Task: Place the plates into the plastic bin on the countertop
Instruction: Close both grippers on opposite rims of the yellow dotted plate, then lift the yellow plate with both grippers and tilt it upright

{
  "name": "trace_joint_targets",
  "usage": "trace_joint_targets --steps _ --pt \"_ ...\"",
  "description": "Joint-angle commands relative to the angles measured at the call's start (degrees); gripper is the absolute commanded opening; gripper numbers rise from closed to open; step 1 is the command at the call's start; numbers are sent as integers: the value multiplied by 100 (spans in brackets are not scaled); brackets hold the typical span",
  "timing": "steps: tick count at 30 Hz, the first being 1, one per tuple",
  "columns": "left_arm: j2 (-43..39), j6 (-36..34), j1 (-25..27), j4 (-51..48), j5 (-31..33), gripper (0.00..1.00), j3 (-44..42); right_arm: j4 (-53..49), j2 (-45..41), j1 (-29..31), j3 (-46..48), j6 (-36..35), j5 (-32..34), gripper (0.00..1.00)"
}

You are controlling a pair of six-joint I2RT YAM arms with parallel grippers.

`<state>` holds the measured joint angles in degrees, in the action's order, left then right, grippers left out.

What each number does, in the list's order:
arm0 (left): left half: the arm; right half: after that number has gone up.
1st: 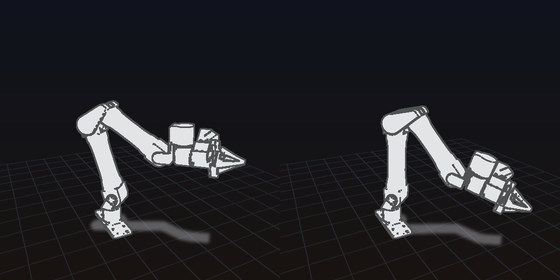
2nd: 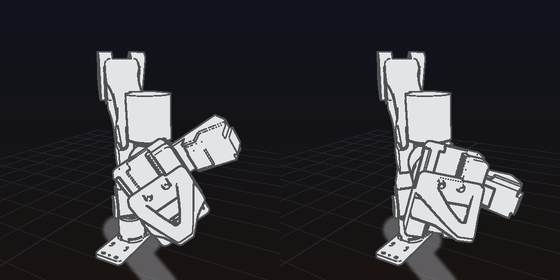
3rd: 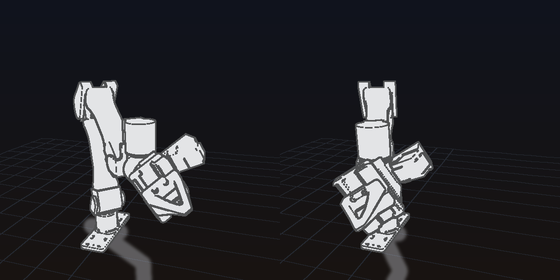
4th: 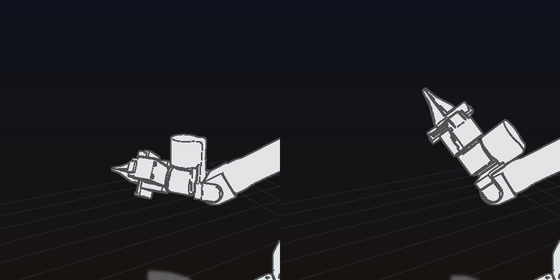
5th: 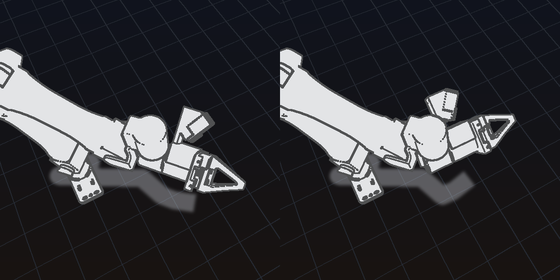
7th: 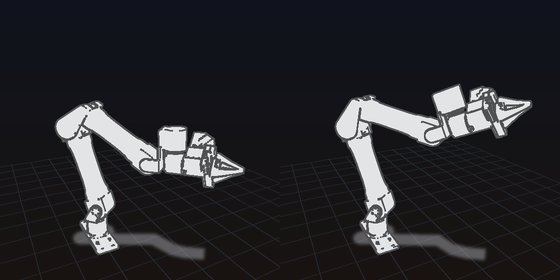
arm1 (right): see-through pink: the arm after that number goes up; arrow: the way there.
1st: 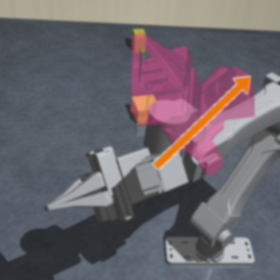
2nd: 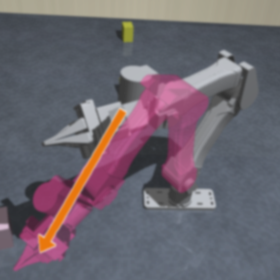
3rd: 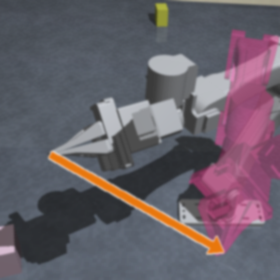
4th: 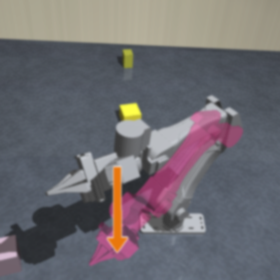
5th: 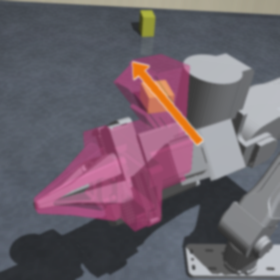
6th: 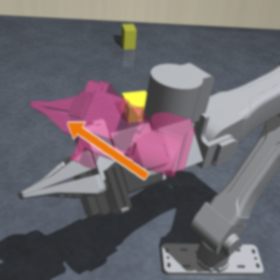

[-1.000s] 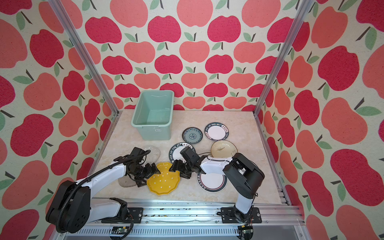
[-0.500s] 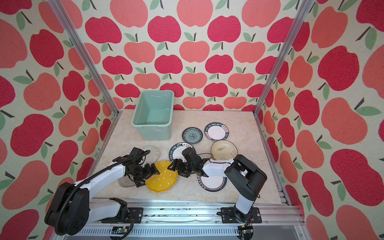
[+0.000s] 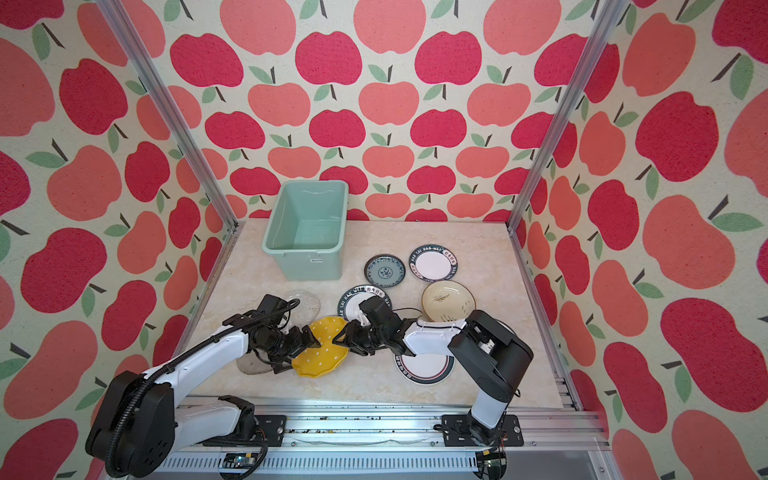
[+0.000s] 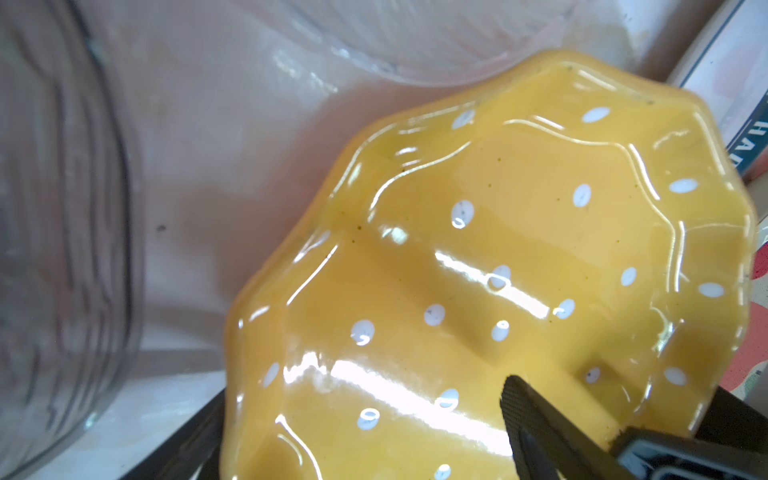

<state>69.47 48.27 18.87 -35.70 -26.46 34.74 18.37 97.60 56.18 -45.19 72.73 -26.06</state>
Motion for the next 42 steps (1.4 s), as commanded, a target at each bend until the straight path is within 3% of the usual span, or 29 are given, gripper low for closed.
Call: trace_joint_targets --steps 1,9,16,19,24,30,42 --pt "-153 -28 37 189 -259 96 68 25 -341 95 -104 -64 -41 34" --pt "-686 -58 29 -491 -44 97 348 -679 -960 95 -152 -236 264 15" --pt "-1967 -508 -6 -1887 503 98 1442 -1908 -2131 -140 -379 -624 411 13" --pt "-2297 -953 -15 -2346 488 99 2171 -2094 -2670 -484 -520 -797 181 12" --pt "-2317 -1458 -15 -2699 -9 100 3085 -1846 -3151 -1290 -847 -837 -902 8" --pt "-2293 -978 24 -1677 -886 98 2855 -1512 -3137 -1832 -1194 -672 -1838 8" --pt "-2195 295 229 870 -1052 92 2000 -548 -2603 -1857 -1314 -122 -2136 7"
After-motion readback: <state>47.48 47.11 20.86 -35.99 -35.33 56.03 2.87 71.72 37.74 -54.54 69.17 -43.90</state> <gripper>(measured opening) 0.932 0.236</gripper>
